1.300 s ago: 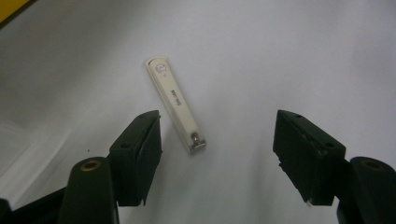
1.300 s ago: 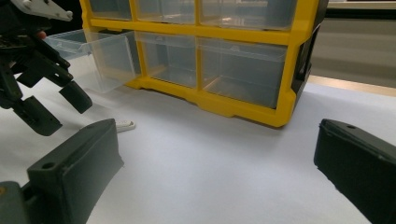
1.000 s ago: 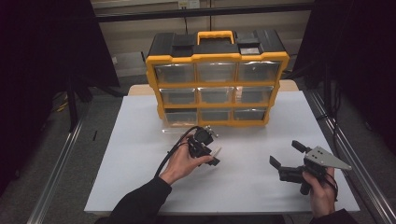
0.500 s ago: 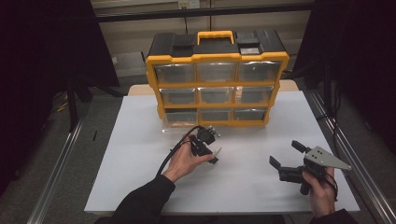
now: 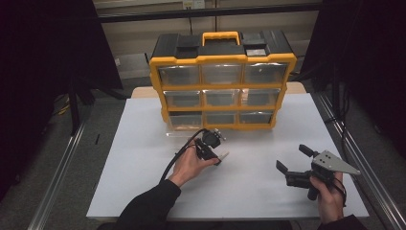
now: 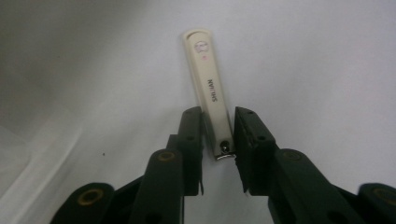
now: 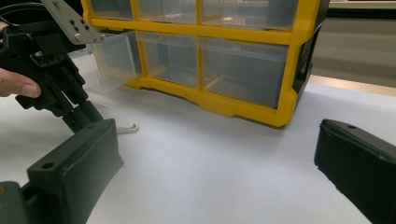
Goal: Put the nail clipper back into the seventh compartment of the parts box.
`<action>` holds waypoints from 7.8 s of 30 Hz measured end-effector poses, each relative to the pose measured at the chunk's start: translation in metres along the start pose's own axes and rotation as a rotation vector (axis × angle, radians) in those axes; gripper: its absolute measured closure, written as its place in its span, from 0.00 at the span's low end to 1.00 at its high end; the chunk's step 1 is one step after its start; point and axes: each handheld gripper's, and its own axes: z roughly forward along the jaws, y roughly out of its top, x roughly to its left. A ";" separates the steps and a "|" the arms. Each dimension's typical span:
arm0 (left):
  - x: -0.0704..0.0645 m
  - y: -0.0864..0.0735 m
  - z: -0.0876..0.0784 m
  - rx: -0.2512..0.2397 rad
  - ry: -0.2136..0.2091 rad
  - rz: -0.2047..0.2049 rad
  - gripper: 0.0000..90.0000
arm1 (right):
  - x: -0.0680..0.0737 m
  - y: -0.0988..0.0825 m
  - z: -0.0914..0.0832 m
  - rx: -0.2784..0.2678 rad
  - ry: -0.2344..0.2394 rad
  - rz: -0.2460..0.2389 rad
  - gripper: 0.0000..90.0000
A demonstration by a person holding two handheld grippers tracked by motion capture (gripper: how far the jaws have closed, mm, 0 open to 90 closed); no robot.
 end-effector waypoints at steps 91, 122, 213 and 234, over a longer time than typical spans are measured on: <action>-0.009 -0.023 -0.064 -0.311 -0.063 0.187 0.87 | 0.000 0.000 -0.001 -0.006 0.004 -0.003 0.00; 0.006 -0.034 -0.108 -0.475 -0.028 0.134 0.87 | 0.002 0.001 -0.001 -0.023 0.017 -0.014 0.00; 0.091 -0.029 -0.156 -0.284 0.106 0.081 0.87 | 0.001 0.000 -0.001 -0.019 0.026 -0.023 0.00; 0.096 -0.025 -0.135 -0.200 0.087 0.067 0.87 | 0.002 0.000 -0.001 -0.016 0.023 -0.022 0.00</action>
